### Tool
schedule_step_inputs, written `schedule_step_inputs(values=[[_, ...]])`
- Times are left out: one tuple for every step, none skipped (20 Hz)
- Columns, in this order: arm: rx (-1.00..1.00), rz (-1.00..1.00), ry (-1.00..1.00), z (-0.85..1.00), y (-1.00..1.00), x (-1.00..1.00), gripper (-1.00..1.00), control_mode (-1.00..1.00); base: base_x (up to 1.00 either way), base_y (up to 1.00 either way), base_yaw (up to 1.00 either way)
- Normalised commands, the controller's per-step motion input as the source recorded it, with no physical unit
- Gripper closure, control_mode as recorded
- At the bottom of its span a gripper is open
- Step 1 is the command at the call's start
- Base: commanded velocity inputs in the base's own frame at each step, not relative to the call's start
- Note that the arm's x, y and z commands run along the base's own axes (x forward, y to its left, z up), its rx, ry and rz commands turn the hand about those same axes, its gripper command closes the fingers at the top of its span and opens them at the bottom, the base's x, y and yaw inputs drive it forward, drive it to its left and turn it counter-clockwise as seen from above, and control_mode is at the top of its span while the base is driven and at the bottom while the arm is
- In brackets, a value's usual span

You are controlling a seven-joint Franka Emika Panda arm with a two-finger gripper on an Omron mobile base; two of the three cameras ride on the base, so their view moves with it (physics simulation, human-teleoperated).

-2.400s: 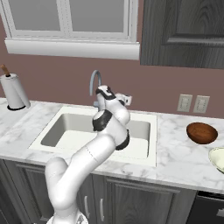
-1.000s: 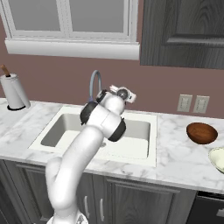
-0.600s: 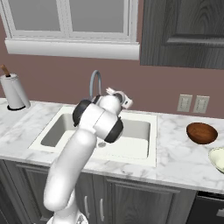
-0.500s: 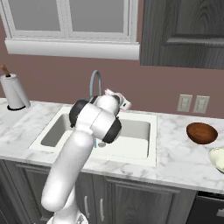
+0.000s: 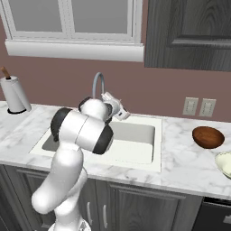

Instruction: Rinse each bowl for a few seconds and place them down in the sink or on the counter.

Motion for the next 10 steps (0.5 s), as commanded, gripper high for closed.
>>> schedule_step_inputs(values=[[0.12, -0.04, 0.11, 0.56, -0.26, -0.7, -1.0, -1.0, 0.0, 0.0, 0.0], [0.12, -0.04, 0.13, 0.58, -0.27, -0.68, -1.0, -1.0, 0.0, 0.0, 0.0], [0.12, -0.04, 0.14, 0.59, -0.25, -0.68, -1.0, -1.0, 0.0, 0.0, 0.0], [0.11, -0.04, 0.15, 0.61, -0.24, -0.67, -1.0, -1.0, 0.0, 0.0, 0.0], [0.11, -0.05, 0.15, 0.61, -0.22, -0.66, -1.0, -1.0, 0.0, 0.0, 0.0], [0.12, -0.05, 0.15, 0.62, -0.22, -0.67, -1.0, -1.0, 0.0, 0.0, 0.0], [0.12, -0.06, 0.16, 0.64, -0.19, -0.64, -1.0, -1.0, 0.0, 0.0, 0.0], [0.15, -0.08, 0.16, 0.67, -0.18, -0.63, -1.0, -1.0, 0.0, 0.0, 0.0], [0.16, -0.09, 0.17, 0.66, -0.14, -0.62, -1.0, -1.0, 0.0, 0.0, 0.0], [0.18, -0.1, 0.16, 0.65, -0.11, -0.62, -1.0, -1.0, 0.0, 0.0, 0.0]])
